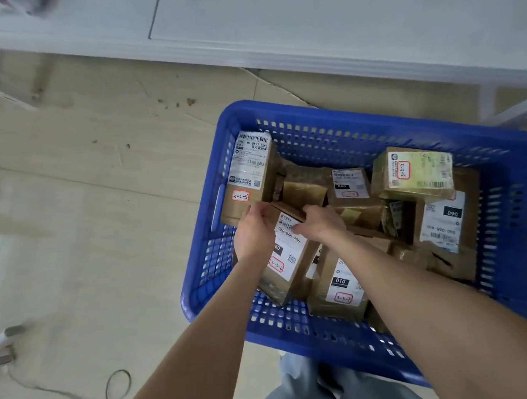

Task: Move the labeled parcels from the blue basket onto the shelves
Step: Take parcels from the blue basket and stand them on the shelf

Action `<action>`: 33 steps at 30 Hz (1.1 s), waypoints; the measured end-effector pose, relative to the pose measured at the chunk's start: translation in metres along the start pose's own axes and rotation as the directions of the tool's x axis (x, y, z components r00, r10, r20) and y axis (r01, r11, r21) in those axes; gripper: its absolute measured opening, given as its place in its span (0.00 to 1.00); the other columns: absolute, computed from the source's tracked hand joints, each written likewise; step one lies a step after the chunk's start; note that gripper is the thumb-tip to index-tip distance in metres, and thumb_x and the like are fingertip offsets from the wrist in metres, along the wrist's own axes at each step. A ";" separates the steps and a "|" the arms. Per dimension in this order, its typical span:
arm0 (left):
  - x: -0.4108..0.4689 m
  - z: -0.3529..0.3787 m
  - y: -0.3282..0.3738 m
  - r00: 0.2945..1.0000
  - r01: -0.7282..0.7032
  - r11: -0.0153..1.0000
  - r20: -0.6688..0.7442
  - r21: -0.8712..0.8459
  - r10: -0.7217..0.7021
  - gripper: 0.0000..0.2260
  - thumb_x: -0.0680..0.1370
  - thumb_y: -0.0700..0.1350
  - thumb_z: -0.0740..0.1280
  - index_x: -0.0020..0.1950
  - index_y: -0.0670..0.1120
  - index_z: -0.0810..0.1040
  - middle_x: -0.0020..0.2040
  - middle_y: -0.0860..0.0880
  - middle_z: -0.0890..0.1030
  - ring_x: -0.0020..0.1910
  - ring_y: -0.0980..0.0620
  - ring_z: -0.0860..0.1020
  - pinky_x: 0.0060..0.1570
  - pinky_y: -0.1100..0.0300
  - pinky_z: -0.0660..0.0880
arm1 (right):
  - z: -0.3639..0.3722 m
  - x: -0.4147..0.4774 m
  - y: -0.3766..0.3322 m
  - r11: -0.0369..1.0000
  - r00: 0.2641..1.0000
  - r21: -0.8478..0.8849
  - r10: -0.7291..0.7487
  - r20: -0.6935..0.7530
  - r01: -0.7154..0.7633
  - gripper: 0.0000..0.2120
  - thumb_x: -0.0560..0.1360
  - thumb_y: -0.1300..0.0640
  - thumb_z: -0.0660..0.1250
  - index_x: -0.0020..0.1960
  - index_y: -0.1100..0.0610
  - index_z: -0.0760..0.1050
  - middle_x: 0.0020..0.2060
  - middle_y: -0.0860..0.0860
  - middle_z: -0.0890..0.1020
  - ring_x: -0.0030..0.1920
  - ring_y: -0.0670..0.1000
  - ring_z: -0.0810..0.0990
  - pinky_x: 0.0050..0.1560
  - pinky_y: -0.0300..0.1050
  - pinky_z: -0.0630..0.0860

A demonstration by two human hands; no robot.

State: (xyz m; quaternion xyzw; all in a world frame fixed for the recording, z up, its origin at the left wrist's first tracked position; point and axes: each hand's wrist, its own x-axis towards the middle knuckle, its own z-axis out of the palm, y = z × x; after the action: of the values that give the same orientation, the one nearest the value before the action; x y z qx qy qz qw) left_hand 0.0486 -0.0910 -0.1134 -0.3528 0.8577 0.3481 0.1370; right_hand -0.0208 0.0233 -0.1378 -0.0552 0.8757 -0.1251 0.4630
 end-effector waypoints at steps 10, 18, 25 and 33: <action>-0.038 -0.081 0.058 0.971 0.202 0.977 0.146 -0.063 -0.191 0.21 0.81 0.53 0.52 0.72 0.48 0.62 0.63 0.44 0.76 0.58 0.41 0.76 0.57 0.49 0.73 | -0.106 -0.097 -0.019 0.681 0.997 0.728 -0.045 -0.065 0.078 0.26 0.71 0.57 0.73 0.68 0.54 0.73 0.51 0.50 0.82 0.46 0.45 0.81 0.42 0.37 0.74; -0.090 -0.202 0.155 0.945 0.272 0.939 0.241 -0.212 -0.220 0.26 0.80 0.63 0.50 0.67 0.49 0.72 0.56 0.45 0.79 0.56 0.45 0.75 0.57 0.53 0.69 | -0.218 -0.217 -0.055 0.342 0.990 0.930 0.002 -0.140 0.131 0.18 0.71 0.62 0.71 0.61 0.55 0.77 0.38 0.51 0.84 0.39 0.49 0.81 0.42 0.43 0.75; -0.146 -0.285 0.234 0.981 0.152 0.927 0.166 -0.343 -0.099 0.25 0.81 0.59 0.50 0.65 0.42 0.73 0.59 0.42 0.79 0.59 0.42 0.76 0.63 0.49 0.70 | -0.277 -0.301 -0.080 0.214 0.975 0.955 0.044 -0.218 0.204 0.31 0.71 0.47 0.73 0.69 0.57 0.67 0.53 0.54 0.83 0.54 0.54 0.81 0.58 0.54 0.77; -0.199 -0.358 0.288 1.000 0.027 0.926 0.003 -0.376 -0.028 0.24 0.83 0.56 0.47 0.62 0.40 0.74 0.57 0.41 0.78 0.58 0.42 0.75 0.59 0.51 0.71 | -0.318 -0.394 -0.097 0.396 0.985 0.906 -0.146 -0.097 0.148 0.22 0.75 0.56 0.69 0.67 0.55 0.71 0.53 0.52 0.83 0.54 0.54 0.81 0.52 0.50 0.79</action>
State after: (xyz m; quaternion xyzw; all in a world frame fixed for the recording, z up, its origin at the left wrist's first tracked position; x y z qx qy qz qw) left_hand -0.0077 -0.0912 0.3844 -0.3849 0.7703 0.5035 0.0706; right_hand -0.0622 0.0669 0.3743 0.1280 0.6594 -0.6203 0.4050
